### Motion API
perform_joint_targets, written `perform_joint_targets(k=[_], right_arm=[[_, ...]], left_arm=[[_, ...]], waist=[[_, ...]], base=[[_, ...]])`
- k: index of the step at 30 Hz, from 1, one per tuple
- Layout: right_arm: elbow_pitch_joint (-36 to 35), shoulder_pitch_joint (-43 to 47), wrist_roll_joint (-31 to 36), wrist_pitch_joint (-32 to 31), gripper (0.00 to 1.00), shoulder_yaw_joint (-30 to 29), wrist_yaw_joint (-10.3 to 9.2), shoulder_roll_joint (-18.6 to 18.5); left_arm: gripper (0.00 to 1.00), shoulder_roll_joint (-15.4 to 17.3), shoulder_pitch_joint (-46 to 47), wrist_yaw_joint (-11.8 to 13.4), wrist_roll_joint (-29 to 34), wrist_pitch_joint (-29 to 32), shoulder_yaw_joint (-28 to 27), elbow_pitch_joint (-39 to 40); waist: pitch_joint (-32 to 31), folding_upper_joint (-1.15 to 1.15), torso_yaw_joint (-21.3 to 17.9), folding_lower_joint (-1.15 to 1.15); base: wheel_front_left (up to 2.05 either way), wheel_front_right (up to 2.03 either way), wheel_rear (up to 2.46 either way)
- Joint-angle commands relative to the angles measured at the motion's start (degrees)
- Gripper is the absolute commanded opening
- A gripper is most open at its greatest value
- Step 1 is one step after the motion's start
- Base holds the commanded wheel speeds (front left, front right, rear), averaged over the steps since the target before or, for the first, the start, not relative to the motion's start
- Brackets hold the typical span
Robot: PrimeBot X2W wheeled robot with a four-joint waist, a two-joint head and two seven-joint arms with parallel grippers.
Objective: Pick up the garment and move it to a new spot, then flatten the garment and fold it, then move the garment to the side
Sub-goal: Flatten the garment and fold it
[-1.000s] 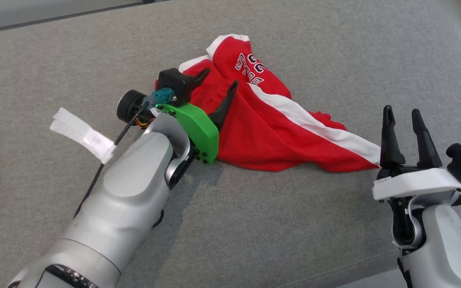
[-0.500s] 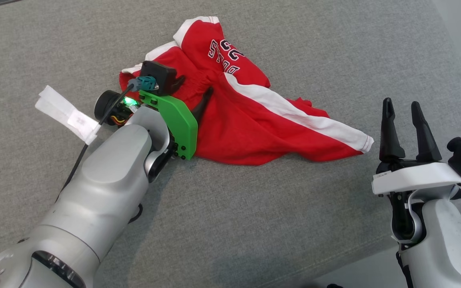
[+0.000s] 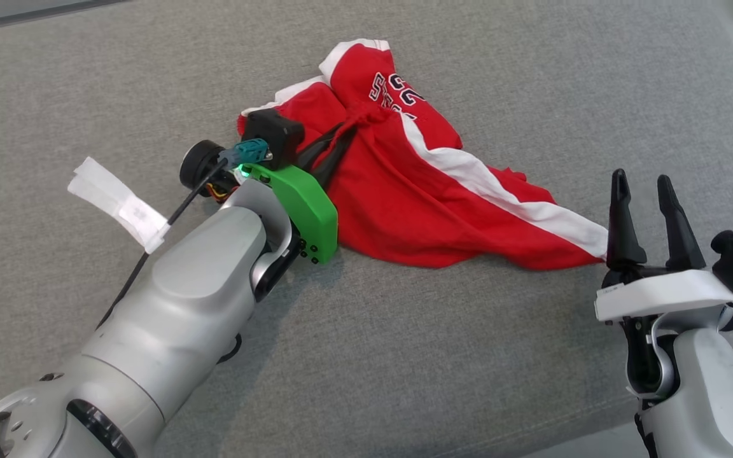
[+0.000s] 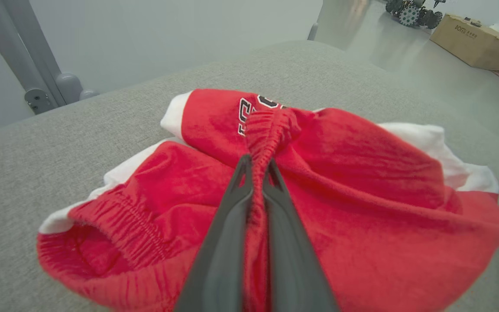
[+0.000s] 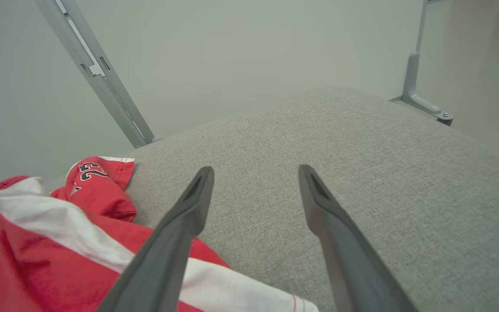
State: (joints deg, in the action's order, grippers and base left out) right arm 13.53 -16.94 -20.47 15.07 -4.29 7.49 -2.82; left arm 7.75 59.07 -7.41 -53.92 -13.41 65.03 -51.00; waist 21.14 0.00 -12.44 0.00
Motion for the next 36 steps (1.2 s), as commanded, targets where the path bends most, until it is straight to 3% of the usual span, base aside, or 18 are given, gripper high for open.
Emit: perform_joint_targets(k=[1, 5, 12, 15, 20, 23, 24, 25, 26, 36], right_arm=[[0.54, 1.38, 0.65, 0.15, 1.0, -0.32, 0.0, -0.19], [1.36, 2.88, 1.58, 0.15, 1.0, -1.18, 0.0, -0.2], [3.51, 5.72, 2.26, 0.15, 1.0, -0.54, 0.0, -0.21], [4.21, 7.1, 1.58, 0.15, 1.0, -0.04, 0.0, -0.21], [5.5, 8.46, 1.31, 0.15, 1.0, 1.07, 0.0, -0.23], [6.22, 9.26, 1.25, 0.15, 1.0, 1.55, 0.0, -0.23], [6.33, 9.47, 1.23, 0.15, 1.0, 1.7, 0.0, -0.21], [6.52, 9.73, 1.26, 0.15, 1.0, 1.88, 0.0, -0.2], [6.74, 10.0, 1.3, 0.15, 1.0, 2.05, 0.0, -0.2], [7.55, 10.96, 1.66, 0.15, 1.0, 2.37, 0.0, -0.21]], left_arm=[[0.0, -0.12, -0.05, -0.13, -0.4, -1.07, 0.47, 0.48], [0.0, 0.15, -2.4, -0.13, -0.02, -1.79, 0.54, 1.62], [0.0, 3.54, -12.57, 0.22, 5.29, -1.72, -9.78, 8.64], [0.11, 4.76, -19.52, 0.45, 7.88, -1.73, -13.4, 11.97], [0.14, 5.43, -30.49, 0.57, 11.13, -1.75, -18.92, 15.75], [0.27, 4.89, -37.98, 0.76, 14.33, -1.74, -24.39, 18.59], [0.44, 4.71, -40.14, 0.72, 15.03, -1.74, -25.48, 18.7], [0.8, 4.37, -42.03, 0.61, 15.37, -1.73, -26.37, 18.6], [1.0, 4.08, -43.64, 0.48, 15.88, -1.73, -27.21, 18.17], [1.0, 2.55, -48.84, -0.09, 18.71, -1.76, -34.78, 19.09]], waist=[[-2.64, 0.0, 3.01, 0.0], [-5.36, 0.0, 6.36, 0.0], [-11.32, 0.0, 13.23, 0.0], [-13.27, 0.0, 15.38, 0.0], [-15.36, 0.0, 17.51, 0.0], [-16.87, 0.0, 18.09, 0.0], [-17.25, 0.0, 18.11, 0.0], [-17.64, 0.0, 18.09, 0.0], [-18.03, 0.0, 18.03, 0.0], [-20.1, 0.0, 16.61, 0.0]], base=[[0.0, 0.0, 0.0], [0.0, 0.0, 0.0], [0.0, 0.0, 0.0], [0.0, 0.0, 0.0], [0.0, 0.0, 0.0], [0.0, 0.0, 0.0], [0.0, 0.0, 0.0], [0.0, 0.0, 0.0], [0.0, 0.0, 0.0], [0.0, 0.0, 0.0]])
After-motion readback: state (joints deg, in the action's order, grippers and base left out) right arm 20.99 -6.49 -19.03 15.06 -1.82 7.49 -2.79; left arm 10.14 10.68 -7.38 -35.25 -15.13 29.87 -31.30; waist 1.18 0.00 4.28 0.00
